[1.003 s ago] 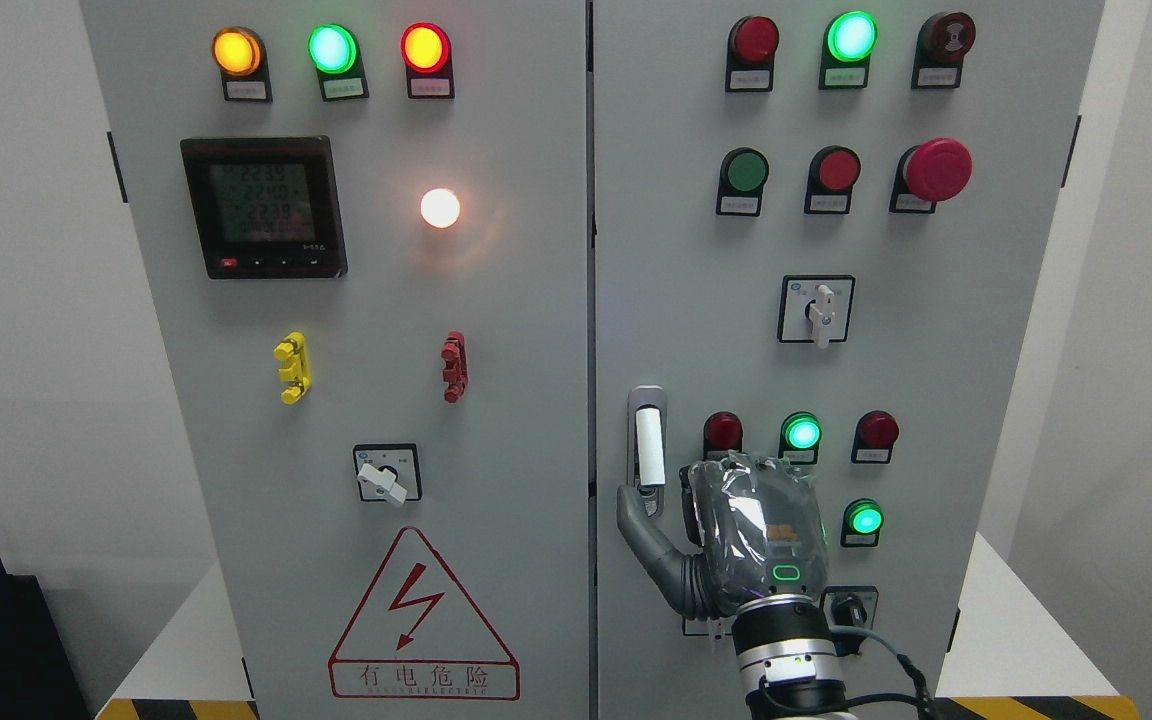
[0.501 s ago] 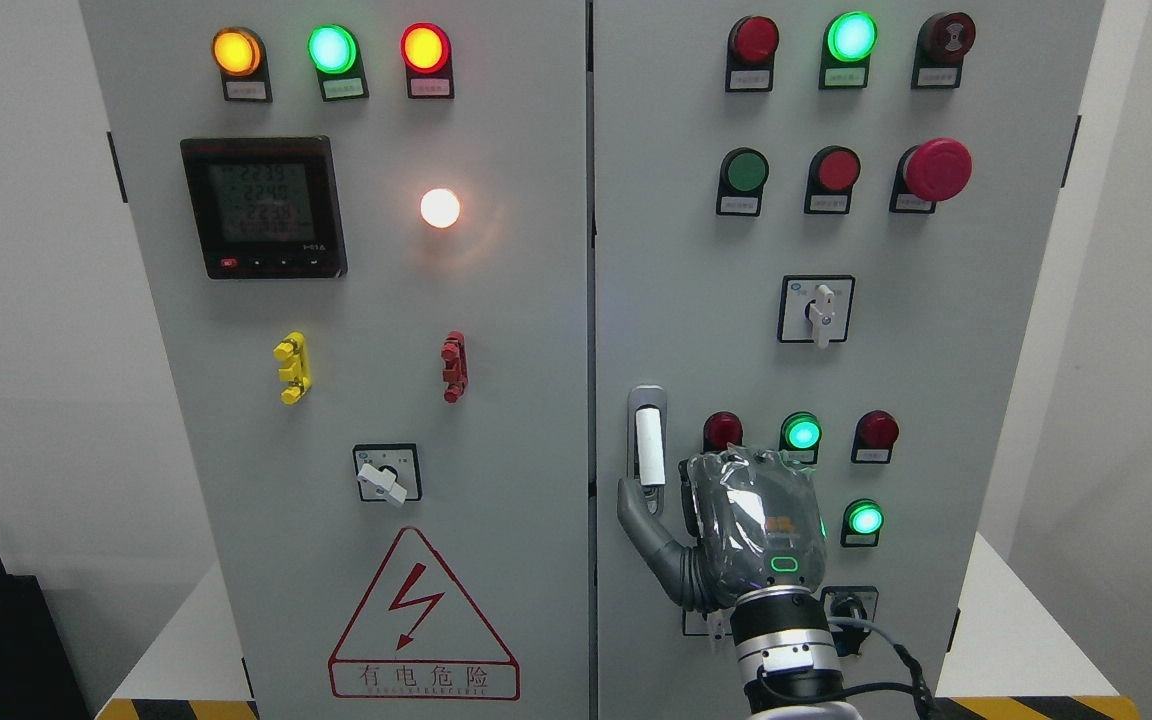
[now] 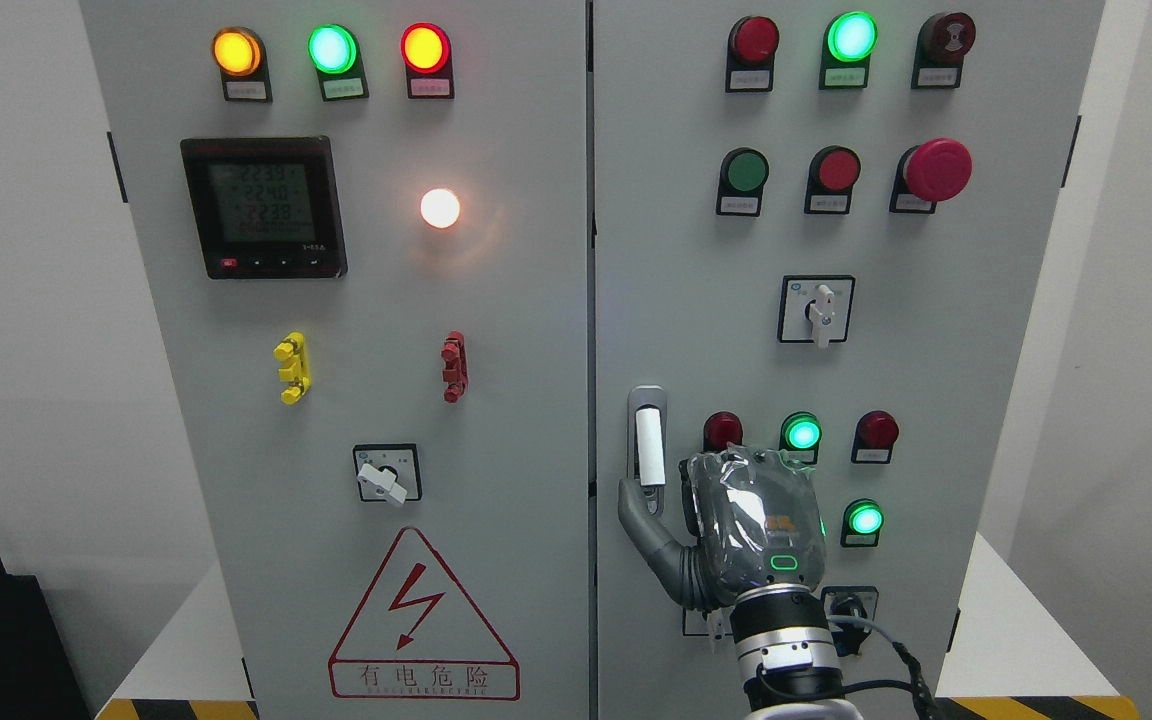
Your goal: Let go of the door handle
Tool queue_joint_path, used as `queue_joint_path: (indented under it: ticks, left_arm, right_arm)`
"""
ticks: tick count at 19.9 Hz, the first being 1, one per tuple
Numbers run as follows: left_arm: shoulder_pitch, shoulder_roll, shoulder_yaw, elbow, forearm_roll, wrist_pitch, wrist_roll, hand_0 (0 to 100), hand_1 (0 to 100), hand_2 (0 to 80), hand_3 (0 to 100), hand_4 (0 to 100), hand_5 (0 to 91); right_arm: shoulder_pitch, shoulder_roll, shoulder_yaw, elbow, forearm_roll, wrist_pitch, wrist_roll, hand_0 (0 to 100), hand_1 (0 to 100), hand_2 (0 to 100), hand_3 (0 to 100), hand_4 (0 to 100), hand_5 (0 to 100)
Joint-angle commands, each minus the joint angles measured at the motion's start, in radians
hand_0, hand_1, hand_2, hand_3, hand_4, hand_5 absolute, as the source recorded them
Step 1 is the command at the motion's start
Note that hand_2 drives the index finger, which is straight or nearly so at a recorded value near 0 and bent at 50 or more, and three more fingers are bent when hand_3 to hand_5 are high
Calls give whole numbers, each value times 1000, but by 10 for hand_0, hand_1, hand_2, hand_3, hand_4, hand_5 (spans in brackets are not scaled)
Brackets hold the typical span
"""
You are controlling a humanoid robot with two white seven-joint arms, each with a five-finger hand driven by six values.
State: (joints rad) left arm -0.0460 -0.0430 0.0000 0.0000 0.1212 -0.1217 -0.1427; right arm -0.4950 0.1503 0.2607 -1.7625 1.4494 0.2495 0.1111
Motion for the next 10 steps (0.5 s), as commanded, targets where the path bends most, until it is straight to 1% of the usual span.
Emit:
queue_joint_path:
  ticks: [1, 10]
  left_arm:
    - [0, 0, 11, 17, 0, 1, 0, 120, 389, 0, 0, 0, 0]
    - [0, 0, 11, 17, 0, 1, 0, 120, 389, 0, 0, 0, 0]
  right_arm:
    - [1, 0, -3, 5, 0, 0, -1, 393, 40, 987, 1000, 979, 925]
    - [4, 0, -5, 3, 0, 2, -2, 422, 41, 986, 1000, 980, 925]
